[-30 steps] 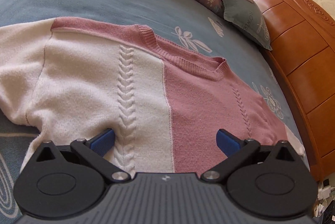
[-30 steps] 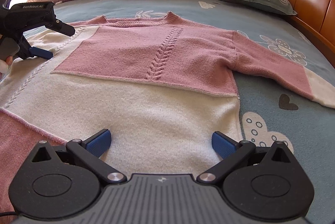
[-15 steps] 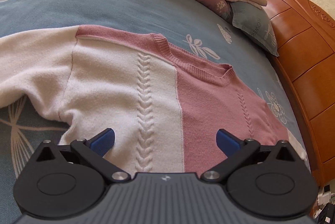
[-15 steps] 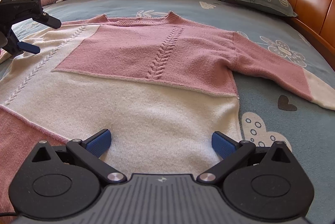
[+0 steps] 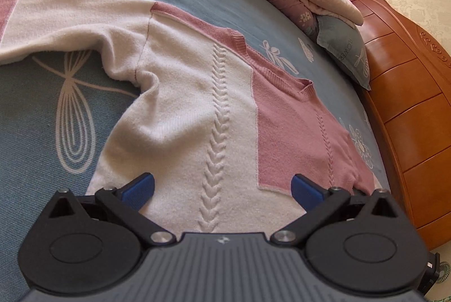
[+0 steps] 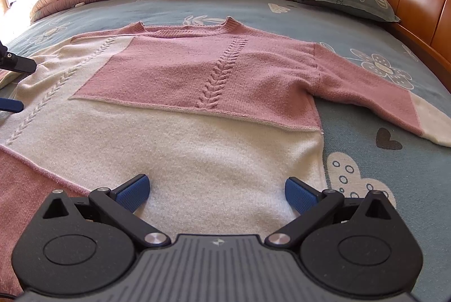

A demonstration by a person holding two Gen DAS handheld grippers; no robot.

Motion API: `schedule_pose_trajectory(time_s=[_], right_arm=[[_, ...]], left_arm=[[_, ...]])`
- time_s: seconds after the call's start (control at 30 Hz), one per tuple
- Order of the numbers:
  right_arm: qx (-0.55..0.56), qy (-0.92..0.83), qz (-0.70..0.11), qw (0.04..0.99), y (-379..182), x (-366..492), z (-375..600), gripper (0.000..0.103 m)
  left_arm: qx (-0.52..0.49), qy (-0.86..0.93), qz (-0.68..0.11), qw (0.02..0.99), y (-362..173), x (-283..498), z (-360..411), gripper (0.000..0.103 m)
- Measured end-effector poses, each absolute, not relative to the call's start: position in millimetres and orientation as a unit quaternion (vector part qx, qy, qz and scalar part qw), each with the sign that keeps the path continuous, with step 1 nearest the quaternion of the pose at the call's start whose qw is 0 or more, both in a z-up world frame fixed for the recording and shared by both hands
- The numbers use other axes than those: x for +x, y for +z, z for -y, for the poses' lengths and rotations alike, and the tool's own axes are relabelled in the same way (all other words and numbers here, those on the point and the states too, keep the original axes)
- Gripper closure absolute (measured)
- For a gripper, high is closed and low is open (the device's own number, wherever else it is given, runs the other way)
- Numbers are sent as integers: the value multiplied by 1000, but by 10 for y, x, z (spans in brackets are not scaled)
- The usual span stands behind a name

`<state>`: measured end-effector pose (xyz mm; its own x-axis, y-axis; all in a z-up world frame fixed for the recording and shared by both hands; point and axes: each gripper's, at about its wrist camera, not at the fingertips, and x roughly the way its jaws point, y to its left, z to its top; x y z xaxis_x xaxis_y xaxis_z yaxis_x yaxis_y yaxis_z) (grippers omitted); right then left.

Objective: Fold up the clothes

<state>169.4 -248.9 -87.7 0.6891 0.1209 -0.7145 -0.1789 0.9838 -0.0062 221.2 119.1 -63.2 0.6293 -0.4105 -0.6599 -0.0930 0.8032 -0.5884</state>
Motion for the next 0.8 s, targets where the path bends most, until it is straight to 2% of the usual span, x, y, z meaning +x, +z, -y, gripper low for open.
schedule_pose_trajectory(time_s=[0.17, 0.43, 0.53, 0.8], right_arm=[[-36, 81, -384, 919, -880, 1695, 2487, 0], [-42, 71, -388, 918, -868, 1689, 2452, 0], [-41, 69, -388, 918, -871, 1683, 2452, 0], [-43, 63, -389, 918, -866, 1687, 2427, 0]], left_arm=[[-329, -53, -363, 870, -453, 1969, -1734, 1], [-433, 38, -322, 841, -840, 1870, -2725, 1], [-513, 26, -262, 817, -1013, 1778, -3031, 1], [-528, 84, -206, 820, -1042, 1930, -3569, 1]])
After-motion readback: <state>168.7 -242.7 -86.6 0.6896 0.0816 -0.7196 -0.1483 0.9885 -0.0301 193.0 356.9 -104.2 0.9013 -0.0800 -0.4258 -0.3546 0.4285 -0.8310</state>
